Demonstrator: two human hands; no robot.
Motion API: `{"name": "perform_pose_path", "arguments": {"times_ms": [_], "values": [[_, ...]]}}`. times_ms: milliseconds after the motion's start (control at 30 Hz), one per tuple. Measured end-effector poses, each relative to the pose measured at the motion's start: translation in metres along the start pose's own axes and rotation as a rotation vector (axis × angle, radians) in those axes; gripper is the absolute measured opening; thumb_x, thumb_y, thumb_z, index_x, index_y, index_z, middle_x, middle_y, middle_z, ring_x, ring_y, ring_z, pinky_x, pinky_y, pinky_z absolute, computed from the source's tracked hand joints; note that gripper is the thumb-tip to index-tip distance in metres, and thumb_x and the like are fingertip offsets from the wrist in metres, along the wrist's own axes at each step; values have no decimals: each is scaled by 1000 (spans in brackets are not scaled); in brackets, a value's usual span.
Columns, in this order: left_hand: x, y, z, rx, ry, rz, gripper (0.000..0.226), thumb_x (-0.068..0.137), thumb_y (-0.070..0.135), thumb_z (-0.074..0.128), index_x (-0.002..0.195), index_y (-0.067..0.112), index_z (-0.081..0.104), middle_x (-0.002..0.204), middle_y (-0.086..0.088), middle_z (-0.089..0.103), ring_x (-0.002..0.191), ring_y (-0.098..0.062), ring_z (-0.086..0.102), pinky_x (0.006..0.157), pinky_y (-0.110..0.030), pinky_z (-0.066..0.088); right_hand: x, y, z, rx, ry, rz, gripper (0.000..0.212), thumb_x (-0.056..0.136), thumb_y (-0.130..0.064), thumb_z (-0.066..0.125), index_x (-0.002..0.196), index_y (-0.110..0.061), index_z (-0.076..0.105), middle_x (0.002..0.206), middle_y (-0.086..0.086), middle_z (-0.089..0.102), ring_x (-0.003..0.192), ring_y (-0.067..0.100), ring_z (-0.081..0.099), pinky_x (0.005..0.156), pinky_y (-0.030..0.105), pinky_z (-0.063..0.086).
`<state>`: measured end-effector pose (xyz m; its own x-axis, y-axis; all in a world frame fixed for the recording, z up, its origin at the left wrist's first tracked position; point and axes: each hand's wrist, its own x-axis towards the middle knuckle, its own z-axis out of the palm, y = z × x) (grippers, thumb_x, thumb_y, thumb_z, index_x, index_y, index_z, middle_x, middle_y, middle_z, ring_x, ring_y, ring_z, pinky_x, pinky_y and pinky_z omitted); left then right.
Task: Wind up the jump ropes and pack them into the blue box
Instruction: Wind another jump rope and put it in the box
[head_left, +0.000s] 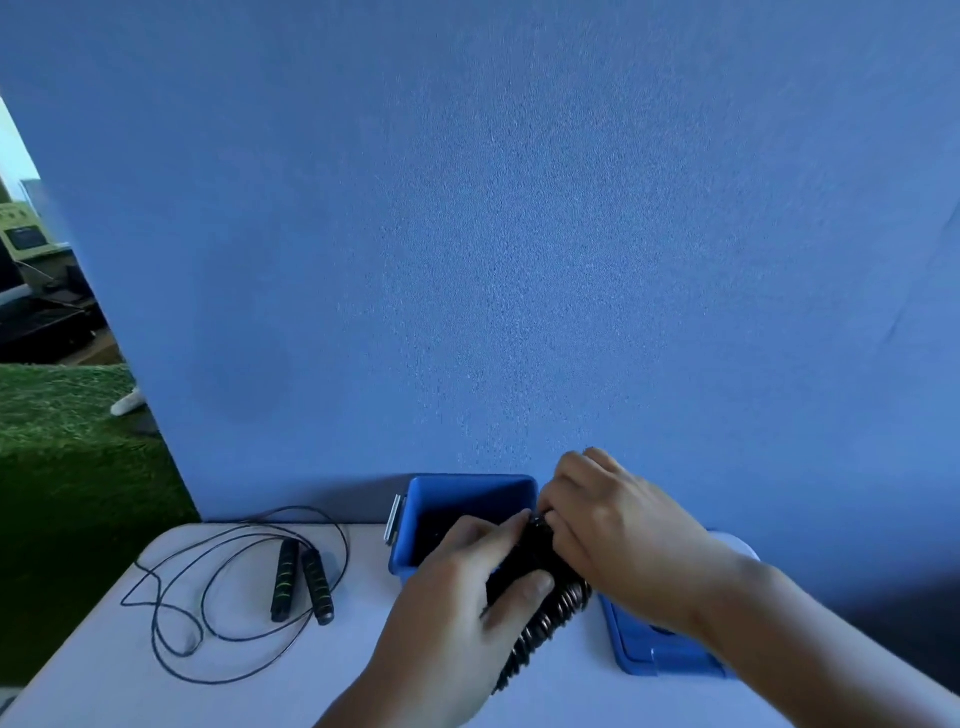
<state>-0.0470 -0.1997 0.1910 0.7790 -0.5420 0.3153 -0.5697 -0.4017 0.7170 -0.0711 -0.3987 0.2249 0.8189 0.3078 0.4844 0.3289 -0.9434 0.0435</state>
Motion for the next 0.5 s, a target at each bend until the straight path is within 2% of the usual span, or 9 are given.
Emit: {"name": "perform_pose_path", "arguments": {"times_ms": [100, 200, 333, 400, 500], "values": [[0, 1, 0, 16, -3, -1, 47, 84, 65, 48, 131, 65, 41, 111, 24, 52, 105, 9, 56, 87, -17, 49, 1, -1, 7, -27, -27, -2, 15, 90, -24, 50, 83, -21, 62, 86, -2, 53, 77, 19, 55, 51, 32, 51], [-1, 0, 1, 22, 10, -15, 50, 85, 62, 51, 133, 67, 39, 111, 25, 52, 106, 9, 55, 87, -15, 47, 0, 0, 13, -72, -41, -47, 5, 82, -15, 61, 78, -18, 61, 81, 0, 53, 71, 20, 54, 47, 30, 50], [-3, -5, 5, 10, -21, -43, 50, 93, 52, 60, 141, 58, 46, 116, 26, 53, 112, 12, 52, 94, -16, 45, -2, 5, 17, -125, -87, -146, 11, 74, -7, 65, 74, -17, 60, 78, 0, 52, 69, 21, 52, 47, 30, 48], [-4, -5, 6, 32, -18, -41, 49, 95, 51, 60, 142, 57, 45, 116, 26, 52, 111, 12, 52, 90, -12, 44, -2, 6, 16, -137, -96, -159, 11, 74, -7, 65, 75, -17, 60, 78, 1, 51, 70, 21, 51, 44, 30, 47], [-4, -7, 8, 84, -11, -33, 45, 95, 54, 56, 138, 61, 44, 113, 25, 50, 106, 10, 52, 88, -17, 48, -5, 7, 18, -207, -175, -187, 18, 68, -7, 69, 80, -18, 60, 80, 2, 52, 68, 20, 52, 43, 29, 47]]}}
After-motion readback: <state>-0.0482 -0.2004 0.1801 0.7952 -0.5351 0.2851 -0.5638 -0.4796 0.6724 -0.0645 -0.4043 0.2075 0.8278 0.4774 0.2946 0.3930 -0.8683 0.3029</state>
